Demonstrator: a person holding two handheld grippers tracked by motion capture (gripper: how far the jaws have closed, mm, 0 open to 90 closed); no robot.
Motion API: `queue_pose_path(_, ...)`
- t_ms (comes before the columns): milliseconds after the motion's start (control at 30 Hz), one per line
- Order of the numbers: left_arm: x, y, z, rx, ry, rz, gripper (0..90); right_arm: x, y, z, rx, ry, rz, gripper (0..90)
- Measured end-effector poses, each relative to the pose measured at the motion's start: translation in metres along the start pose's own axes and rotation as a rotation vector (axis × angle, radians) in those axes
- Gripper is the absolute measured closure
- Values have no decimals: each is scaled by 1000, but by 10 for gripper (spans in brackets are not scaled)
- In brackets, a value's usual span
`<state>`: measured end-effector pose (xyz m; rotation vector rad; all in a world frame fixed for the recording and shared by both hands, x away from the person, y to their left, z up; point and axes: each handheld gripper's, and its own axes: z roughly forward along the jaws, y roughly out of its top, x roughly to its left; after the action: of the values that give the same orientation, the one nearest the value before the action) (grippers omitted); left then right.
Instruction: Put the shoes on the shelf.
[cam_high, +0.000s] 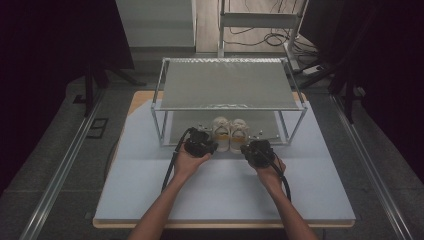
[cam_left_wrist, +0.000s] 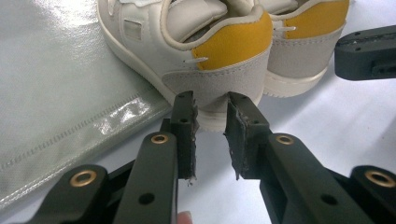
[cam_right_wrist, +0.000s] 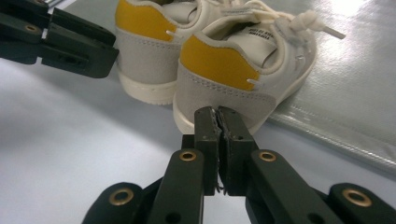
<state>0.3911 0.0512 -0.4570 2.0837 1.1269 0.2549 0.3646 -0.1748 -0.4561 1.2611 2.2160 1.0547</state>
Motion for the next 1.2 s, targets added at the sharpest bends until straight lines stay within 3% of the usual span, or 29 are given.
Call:
queue_pose_path(167,-1,1,1,1,-2,0,727,-3,4,1,-31,-52,0,868)
queue_pose_path(600,-1,1,2,-1,-7,-12,725,-12,15,26,-40,-93,21,867)
queue_pose_path(800,1,3,3,1,-1,-1,701,-15,14,33,-45,-87,41,867)
queue_pose_path(900,0,9,6,9,32,17,700,-16,13,33,-36,-80,42,862)
queue_pose_path(1100,4,17,7,-8,54,-11,696,-18,13,34,-27,-64,51,861)
queue_pose_path(1133,7,19,8,-7,54,25,692,-17,13,34,-27,-67,48,861)
queue_pose_path(1200,8,20,9,-4,56,25,687,-18,13,35,-29,-68,48,860)
